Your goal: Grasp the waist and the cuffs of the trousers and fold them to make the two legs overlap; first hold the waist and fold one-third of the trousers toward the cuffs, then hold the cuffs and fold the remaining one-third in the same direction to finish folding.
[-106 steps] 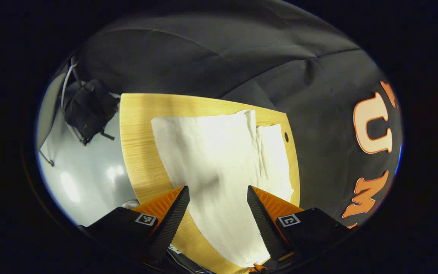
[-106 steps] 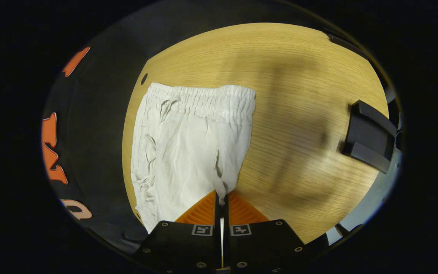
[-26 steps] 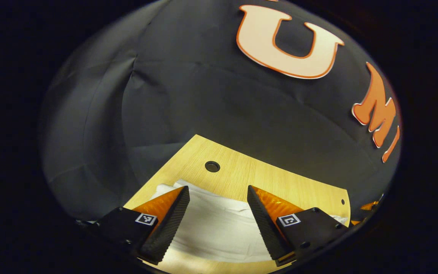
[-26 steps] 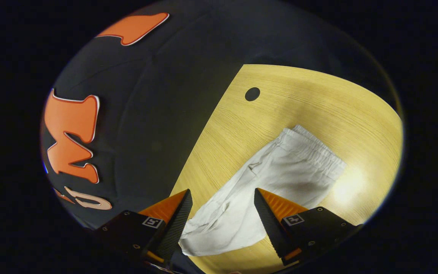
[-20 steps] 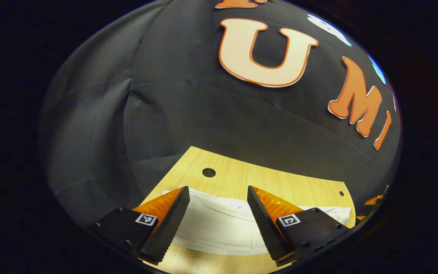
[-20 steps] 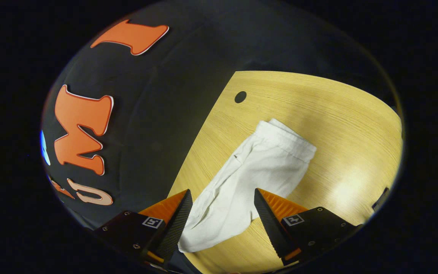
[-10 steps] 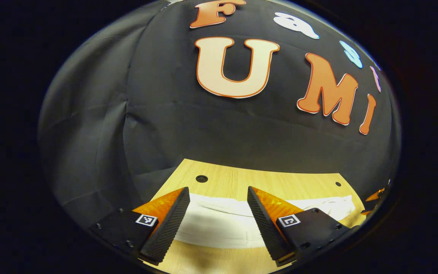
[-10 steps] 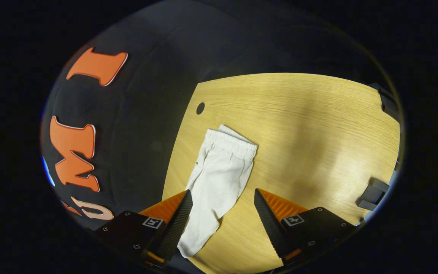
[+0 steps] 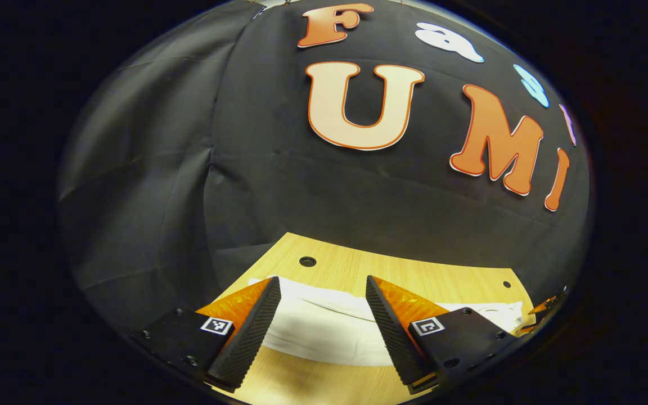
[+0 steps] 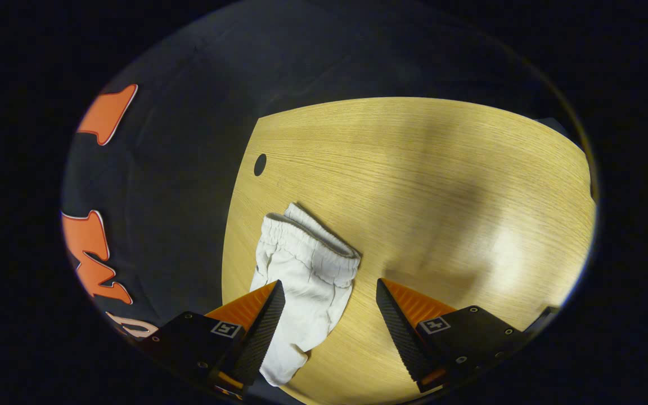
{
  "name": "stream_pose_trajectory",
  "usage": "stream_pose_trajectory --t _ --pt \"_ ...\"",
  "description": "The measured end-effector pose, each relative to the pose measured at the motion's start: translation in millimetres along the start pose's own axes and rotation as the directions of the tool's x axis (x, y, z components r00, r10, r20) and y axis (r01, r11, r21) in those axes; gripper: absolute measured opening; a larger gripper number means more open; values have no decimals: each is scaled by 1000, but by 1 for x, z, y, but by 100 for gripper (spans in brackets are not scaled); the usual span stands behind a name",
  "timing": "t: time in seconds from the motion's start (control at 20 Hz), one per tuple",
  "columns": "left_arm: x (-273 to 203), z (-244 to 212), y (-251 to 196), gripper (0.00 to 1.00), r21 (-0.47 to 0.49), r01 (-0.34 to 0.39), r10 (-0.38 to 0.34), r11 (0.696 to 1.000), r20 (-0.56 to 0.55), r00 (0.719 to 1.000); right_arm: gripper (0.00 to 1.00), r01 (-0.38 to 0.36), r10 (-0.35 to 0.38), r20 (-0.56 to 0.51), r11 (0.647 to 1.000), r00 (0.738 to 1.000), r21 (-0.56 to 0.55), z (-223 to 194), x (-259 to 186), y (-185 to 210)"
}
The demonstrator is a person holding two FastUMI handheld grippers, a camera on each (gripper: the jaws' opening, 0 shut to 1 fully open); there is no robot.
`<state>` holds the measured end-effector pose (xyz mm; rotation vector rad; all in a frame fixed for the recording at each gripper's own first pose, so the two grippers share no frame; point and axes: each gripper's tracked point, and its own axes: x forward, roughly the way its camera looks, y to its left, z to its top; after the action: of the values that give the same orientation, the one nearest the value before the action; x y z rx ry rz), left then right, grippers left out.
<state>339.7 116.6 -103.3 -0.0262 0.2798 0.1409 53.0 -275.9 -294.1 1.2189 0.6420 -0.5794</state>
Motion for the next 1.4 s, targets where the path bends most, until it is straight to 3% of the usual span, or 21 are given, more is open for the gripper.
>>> stream_pose_trajectory --t 0.45,0.5,0.55,0.6,0.75,0.85,1.05,1.4 --pt "-9 -5 -4 100 -17 -76 76 997 -16 997 95 -6 7 -59 1000 998 14 10 33 11" --pt "-8 -7 -5 100 -16 -84 83 996 -18 996 84 7 -7 -63 1000 998 7 10 35 9" --pt "-10 -8 -5 99 -15 -91 91 996 -22 996 87 23 -23 -61 1000 998 -5 11 37 5" --pt "-12 -9 -4 100 -17 -97 97 995 -23 995 81 36 -37 -58 999 998 -18 12 38 0" --pt "-14 -14 -2 100 -38 -113 112 993 -34 993 36 66 -67 -57 998 996 -19 14 41 -4" --pt "-14 -17 -1 99 -53 -121 119 991 -41 992 17 50 -51 -44 998 998 -31 16 45 -1" --pt "-14 -16 0 99 -42 -132 130 990 -46 990 5 30 -31 -1 996 1000 -88 17 37 6" --pt "-10 -23 6 99 -77 -98 94 992 -65 993 5 -112 117 30 984 993 -141 14 8 88"
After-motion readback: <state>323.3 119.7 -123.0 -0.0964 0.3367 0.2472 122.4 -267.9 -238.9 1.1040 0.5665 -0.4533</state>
